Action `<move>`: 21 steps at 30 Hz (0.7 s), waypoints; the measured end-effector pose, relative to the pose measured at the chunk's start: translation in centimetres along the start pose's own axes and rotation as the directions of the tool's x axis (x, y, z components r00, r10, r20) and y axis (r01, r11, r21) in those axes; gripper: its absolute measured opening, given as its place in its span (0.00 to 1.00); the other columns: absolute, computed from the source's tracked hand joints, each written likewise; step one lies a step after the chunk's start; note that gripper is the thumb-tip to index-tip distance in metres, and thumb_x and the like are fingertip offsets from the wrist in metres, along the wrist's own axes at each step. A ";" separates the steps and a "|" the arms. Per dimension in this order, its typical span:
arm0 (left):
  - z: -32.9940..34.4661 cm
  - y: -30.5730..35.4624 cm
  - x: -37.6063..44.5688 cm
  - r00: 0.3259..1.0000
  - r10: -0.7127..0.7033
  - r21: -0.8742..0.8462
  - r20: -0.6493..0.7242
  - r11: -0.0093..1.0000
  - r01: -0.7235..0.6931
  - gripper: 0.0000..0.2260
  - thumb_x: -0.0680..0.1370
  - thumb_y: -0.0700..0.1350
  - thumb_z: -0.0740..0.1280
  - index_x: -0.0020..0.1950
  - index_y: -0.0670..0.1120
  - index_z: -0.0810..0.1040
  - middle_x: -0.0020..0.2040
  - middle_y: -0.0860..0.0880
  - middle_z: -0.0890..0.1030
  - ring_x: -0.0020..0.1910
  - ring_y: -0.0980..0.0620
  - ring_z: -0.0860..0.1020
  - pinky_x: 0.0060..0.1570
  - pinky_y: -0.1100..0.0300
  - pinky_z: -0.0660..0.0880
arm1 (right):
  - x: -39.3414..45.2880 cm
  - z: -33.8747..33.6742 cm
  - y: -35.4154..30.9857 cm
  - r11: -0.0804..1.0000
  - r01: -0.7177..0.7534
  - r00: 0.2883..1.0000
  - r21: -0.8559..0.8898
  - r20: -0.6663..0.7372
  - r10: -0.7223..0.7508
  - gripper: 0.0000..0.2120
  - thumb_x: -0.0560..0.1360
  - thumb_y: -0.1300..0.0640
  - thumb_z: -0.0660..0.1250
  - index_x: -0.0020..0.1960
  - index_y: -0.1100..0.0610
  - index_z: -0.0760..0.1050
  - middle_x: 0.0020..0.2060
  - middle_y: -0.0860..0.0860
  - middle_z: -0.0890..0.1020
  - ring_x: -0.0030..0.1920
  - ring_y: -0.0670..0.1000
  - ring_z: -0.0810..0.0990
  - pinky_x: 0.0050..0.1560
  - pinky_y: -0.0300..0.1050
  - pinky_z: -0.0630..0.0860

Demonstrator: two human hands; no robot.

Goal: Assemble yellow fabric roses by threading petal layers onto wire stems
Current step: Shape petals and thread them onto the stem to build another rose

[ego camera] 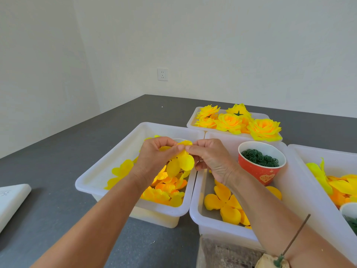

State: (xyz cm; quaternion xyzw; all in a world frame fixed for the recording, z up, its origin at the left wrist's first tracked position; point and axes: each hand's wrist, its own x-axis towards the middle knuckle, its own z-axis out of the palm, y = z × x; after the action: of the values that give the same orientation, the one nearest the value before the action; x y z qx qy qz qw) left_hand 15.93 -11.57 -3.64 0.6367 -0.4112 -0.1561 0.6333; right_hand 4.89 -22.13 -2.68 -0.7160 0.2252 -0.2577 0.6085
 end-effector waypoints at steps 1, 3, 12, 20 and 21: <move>0.0 0.0 0.0 1.000 -0.006 -0.019 0.011 1.000 0.006 0.07 0.74 0.42 0.70 0.36 0.44 0.79 0.25 0.56 0.74 0.25 0.60 0.70 0.27 0.68 0.68 | -0.1 0.0 0.0 1.000 0.013 1.000 0.006 -0.002 -0.013 0.07 0.73 0.59 0.69 0.41 0.64 0.80 0.25 0.50 0.78 0.26 0.44 0.75 0.26 0.35 0.72; -0.1 0.0 0.1 0.997 -0.054 -0.101 0.049 0.993 0.059 0.10 0.77 0.40 0.66 0.36 0.42 0.78 0.23 0.55 0.74 0.23 0.61 0.70 0.24 0.70 0.68 | -0.1 0.1 0.1 0.999 0.039 0.999 0.008 -0.008 -0.039 0.07 0.74 0.59 0.68 0.40 0.61 0.80 0.31 0.54 0.80 0.31 0.48 0.78 0.31 0.39 0.75; -0.2 0.0 0.4 0.979 -0.164 -0.182 0.123 0.966 0.185 0.09 0.78 0.39 0.64 0.47 0.33 0.78 0.38 0.40 0.78 0.36 0.46 0.74 0.35 0.59 0.73 | 0.0 0.1 -0.3 0.921 -0.066 0.975 0.384 0.219 -0.022 0.06 0.65 0.57 0.69 0.37 0.60 0.82 0.32 0.53 0.83 0.31 0.48 0.81 0.33 0.38 0.78; -0.1 0.4 0.1 0.990 -0.095 -0.149 0.102 0.983 0.110 0.10 0.70 0.45 0.72 0.40 0.39 0.77 0.32 0.47 0.79 0.29 0.54 0.76 0.28 0.66 0.72 | 0.2 0.1 0.3 0.984 0.055 0.998 0.170 -0.038 -0.049 0.03 0.72 0.63 0.69 0.41 0.63 0.80 0.37 0.60 0.81 0.38 0.55 0.79 0.42 0.45 0.78; -0.1 0.4 0.0 0.994 -0.083 -0.139 0.067 0.986 0.092 0.06 0.71 0.41 0.72 0.38 0.40 0.77 0.30 0.48 0.77 0.26 0.56 0.74 0.27 0.67 0.71 | 0.1 0.2 0.3 0.989 0.061 0.998 0.133 -0.043 -0.056 0.05 0.73 0.61 0.69 0.41 0.63 0.80 0.36 0.59 0.81 0.37 0.53 0.79 0.41 0.44 0.78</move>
State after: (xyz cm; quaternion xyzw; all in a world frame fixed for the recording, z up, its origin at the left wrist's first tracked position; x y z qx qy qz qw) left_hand 15.85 -11.50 -3.20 0.6025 -0.3897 -0.2319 0.6568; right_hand 5.07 -22.12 -3.03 -0.6746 0.1981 -0.3038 0.6429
